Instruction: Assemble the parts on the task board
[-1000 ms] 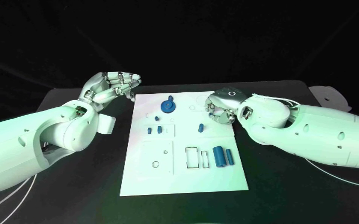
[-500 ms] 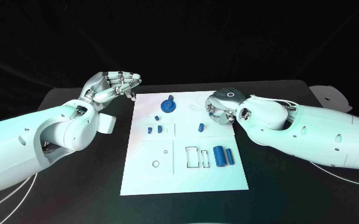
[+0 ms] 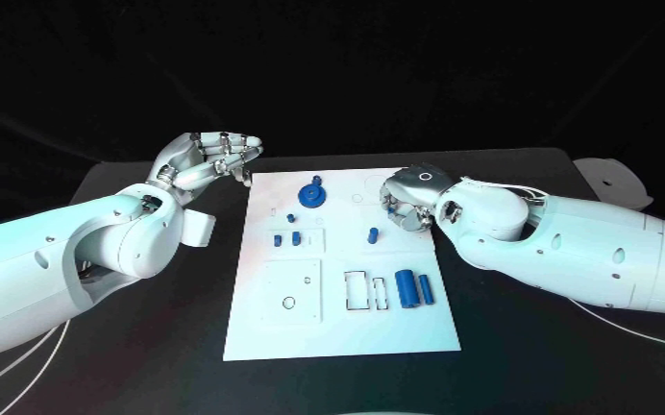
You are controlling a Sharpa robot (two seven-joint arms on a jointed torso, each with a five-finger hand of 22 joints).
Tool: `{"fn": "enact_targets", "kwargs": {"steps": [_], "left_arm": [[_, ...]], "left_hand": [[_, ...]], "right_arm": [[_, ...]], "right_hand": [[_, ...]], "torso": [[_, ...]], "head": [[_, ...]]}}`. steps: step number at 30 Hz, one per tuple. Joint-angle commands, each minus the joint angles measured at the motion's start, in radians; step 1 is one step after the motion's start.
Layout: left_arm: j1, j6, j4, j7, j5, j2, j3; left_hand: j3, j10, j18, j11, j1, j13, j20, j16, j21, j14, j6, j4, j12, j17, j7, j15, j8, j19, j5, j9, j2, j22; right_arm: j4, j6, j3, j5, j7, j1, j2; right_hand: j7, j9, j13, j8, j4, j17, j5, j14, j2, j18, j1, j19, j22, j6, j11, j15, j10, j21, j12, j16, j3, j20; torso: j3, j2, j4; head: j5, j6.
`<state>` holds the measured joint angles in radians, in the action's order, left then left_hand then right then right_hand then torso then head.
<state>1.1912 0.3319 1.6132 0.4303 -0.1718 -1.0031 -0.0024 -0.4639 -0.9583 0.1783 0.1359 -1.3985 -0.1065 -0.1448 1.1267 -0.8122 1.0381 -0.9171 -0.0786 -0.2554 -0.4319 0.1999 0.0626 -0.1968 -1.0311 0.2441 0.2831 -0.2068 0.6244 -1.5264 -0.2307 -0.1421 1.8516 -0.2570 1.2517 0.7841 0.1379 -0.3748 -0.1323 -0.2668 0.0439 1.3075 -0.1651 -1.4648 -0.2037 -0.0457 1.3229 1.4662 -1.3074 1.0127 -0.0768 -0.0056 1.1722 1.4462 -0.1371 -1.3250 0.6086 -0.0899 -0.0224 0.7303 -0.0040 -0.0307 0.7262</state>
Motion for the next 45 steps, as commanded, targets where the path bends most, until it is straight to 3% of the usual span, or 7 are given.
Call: {"fn": "enact_targets", "kwargs": {"steps": [1,13,33,45], "left_arm": [[0.000,-0.003,0.004,0.000,0.007,0.000,0.001],[0.001,-0.002,0.005,-0.007,0.011,0.000,0.001],[0.001,-0.003,-0.002,-0.008,0.016,0.001,0.001],[0.001,-0.004,-0.004,-0.007,0.017,0.001,0.001]], "left_hand": [[-0.007,0.002,0.007,0.006,-0.008,0.001,0.001,-0.001,0.004,0.001,0.003,-0.001,-0.005,0.002,0.005,-0.004,0.002,-0.007,0.002,-0.002,0.001,-0.002],[-0.013,0.008,0.006,0.008,-0.012,0.003,0.001,-0.001,0.005,0.000,0.008,0.003,-0.006,0.004,0.008,-0.003,0.006,-0.008,0.003,-0.003,0.004,-0.003],[-0.020,0.017,0.006,0.011,-0.014,0.006,0.000,-0.002,0.007,-0.004,0.016,0.009,-0.006,0.007,0.012,-0.001,0.011,-0.009,0.003,-0.006,0.003,-0.004],[-0.021,0.020,0.006,0.012,-0.013,0.006,-0.001,-0.002,0.008,-0.006,0.019,0.010,-0.006,0.008,0.013,0.000,0.013,-0.008,0.002,-0.007,0.003,-0.004]], "right_arm": [[0.006,0.020,-0.003,-0.006,0.005,-0.006,-0.004],[0.024,0.028,-0.003,-0.009,0.003,-0.011,-0.013],[-0.021,-0.122,0.000,-0.016,0.008,-0.012,0.018],[-0.060,-0.169,0.005,-0.037,0.017,-0.008,0.044]], "right_hand": [[0.000,-0.004,-0.003,-0.005,0.001,0.051,0.014,-0.071,0.018,0.017,0.002,0.058,-0.180,0.009,0.002,-0.002,0.007,0.008,-0.004,-0.009,0.012,-0.003],[-0.004,-0.025,-0.013,-0.024,-0.032,0.051,0.017,-0.070,0.062,0.019,0.028,0.061,-0.190,0.019,0.009,-0.009,0.029,0.019,-0.008,-0.023,0.041,0.002],[-0.004,-0.033,-0.018,-0.031,-0.048,0.053,0.014,-0.070,0.060,0.021,0.031,0.064,-0.197,0.024,0.011,-0.010,0.038,0.027,-0.007,-0.030,0.047,0.004],[-0.003,-0.036,-0.019,-0.033,-0.049,0.054,0.014,-0.070,0.058,0.022,0.028,0.065,-0.198,0.025,0.011,-0.010,0.040,0.029,-0.006,-0.033,0.047,0.004]], "torso": [[0.0000,0.000,-0.0001],[-0.0004,0.000,-0.0007],[-0.0007,-0.001,-0.0012],[-0.0009,-0.001,-0.0014]], "head": [[0.001,0.002],[0.000,0.006],[-0.001,0.003],[0.003,0.002]]}}
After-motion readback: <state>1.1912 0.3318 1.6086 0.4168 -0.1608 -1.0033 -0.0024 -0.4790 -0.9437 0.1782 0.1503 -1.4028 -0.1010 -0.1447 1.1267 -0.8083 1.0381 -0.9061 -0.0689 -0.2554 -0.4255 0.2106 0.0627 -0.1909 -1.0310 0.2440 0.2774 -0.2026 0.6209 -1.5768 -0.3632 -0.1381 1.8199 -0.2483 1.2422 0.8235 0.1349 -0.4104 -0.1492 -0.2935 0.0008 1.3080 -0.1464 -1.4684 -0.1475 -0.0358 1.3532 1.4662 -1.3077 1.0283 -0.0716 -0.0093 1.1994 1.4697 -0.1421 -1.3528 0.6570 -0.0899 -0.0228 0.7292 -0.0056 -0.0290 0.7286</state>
